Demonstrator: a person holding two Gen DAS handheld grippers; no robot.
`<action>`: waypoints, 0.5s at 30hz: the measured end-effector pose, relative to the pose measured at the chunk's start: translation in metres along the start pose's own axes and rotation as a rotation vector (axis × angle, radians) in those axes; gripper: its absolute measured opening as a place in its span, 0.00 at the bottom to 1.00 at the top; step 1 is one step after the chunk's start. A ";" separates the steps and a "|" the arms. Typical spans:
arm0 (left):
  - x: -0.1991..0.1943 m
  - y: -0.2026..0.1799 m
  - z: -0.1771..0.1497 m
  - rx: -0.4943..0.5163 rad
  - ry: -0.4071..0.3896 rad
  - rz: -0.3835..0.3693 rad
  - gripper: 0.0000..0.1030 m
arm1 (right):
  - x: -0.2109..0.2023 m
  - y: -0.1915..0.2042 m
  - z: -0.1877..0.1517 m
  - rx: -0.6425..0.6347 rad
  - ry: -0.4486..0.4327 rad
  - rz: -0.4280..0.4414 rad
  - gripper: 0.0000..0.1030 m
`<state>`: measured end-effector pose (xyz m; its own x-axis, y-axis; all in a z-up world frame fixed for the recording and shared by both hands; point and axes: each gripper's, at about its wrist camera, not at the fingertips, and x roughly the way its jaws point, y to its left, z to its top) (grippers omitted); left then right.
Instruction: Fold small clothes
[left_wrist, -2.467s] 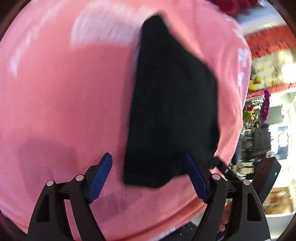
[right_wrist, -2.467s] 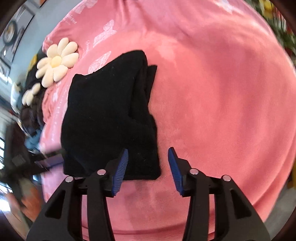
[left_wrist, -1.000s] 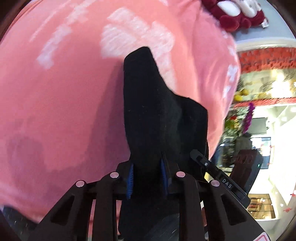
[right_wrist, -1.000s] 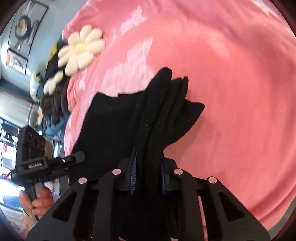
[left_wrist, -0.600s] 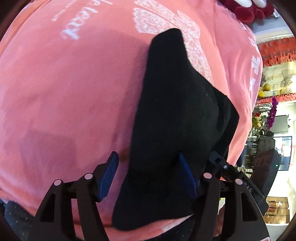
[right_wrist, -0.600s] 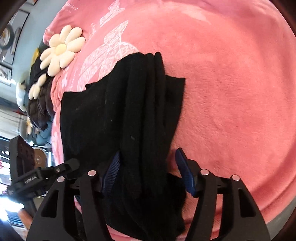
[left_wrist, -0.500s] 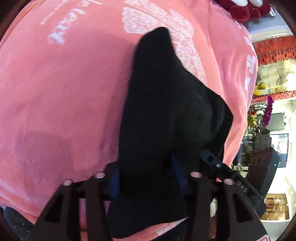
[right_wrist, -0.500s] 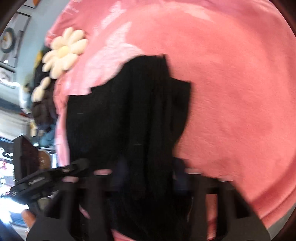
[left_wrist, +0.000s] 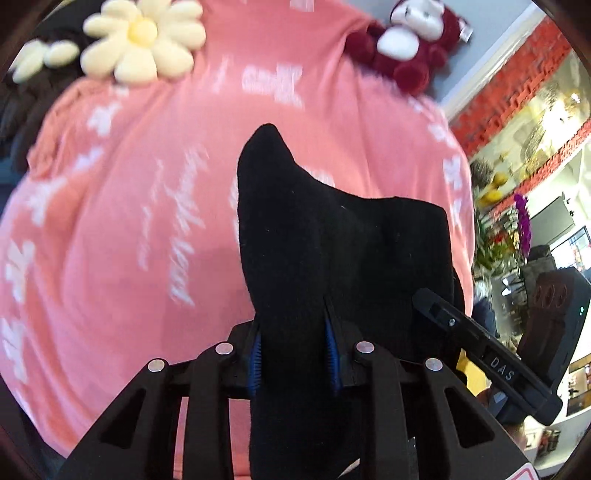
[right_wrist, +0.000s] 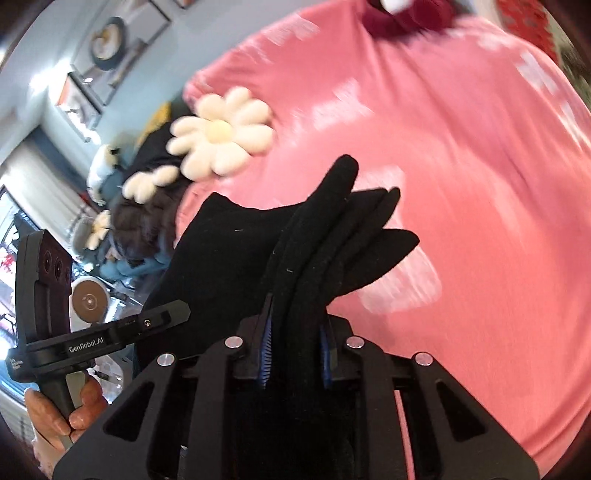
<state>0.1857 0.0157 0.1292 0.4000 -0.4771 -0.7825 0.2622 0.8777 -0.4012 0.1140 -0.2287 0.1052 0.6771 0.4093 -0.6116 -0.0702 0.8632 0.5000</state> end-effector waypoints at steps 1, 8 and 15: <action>-0.005 0.001 0.005 0.006 -0.012 0.002 0.23 | 0.000 0.004 0.003 -0.009 -0.005 0.005 0.18; 0.058 0.062 0.006 -0.020 -0.040 0.188 0.67 | 0.106 -0.018 -0.020 -0.069 0.117 -0.210 0.43; 0.099 0.108 -0.044 -0.080 0.088 0.346 0.59 | 0.099 -0.035 -0.050 0.044 0.133 -0.132 0.20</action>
<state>0.2150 0.0655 -0.0121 0.3752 -0.1483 -0.9150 0.0538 0.9889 -0.1382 0.1467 -0.2031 -0.0035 0.5752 0.3310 -0.7481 0.0468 0.8996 0.4341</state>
